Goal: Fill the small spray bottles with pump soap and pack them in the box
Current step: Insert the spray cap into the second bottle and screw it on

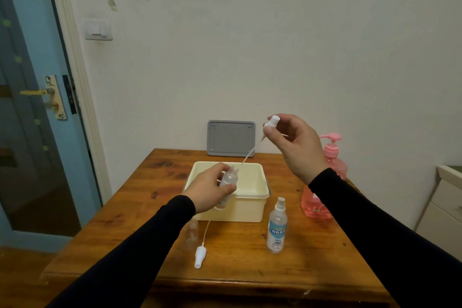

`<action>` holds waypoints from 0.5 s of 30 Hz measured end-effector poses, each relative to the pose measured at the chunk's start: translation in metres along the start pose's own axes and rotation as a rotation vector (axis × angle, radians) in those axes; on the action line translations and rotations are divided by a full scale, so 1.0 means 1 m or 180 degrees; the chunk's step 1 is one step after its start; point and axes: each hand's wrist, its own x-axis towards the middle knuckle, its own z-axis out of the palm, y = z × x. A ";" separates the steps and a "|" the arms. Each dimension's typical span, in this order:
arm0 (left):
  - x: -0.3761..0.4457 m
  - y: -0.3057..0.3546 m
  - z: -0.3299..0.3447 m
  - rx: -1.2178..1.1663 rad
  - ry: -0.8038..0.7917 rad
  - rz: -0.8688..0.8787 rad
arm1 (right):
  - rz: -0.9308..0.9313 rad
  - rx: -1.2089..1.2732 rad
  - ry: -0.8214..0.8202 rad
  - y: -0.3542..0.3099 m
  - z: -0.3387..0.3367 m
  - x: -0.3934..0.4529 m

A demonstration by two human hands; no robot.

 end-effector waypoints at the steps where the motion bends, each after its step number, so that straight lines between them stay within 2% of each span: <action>1: 0.000 0.000 0.001 -0.0002 -0.0028 0.0001 | 0.0012 0.0009 0.0018 0.000 0.000 0.001; 15: 0.002 0.016 0.007 -0.0104 -0.0076 0.0209 | 0.0199 -0.0093 -0.0159 0.016 0.006 -0.008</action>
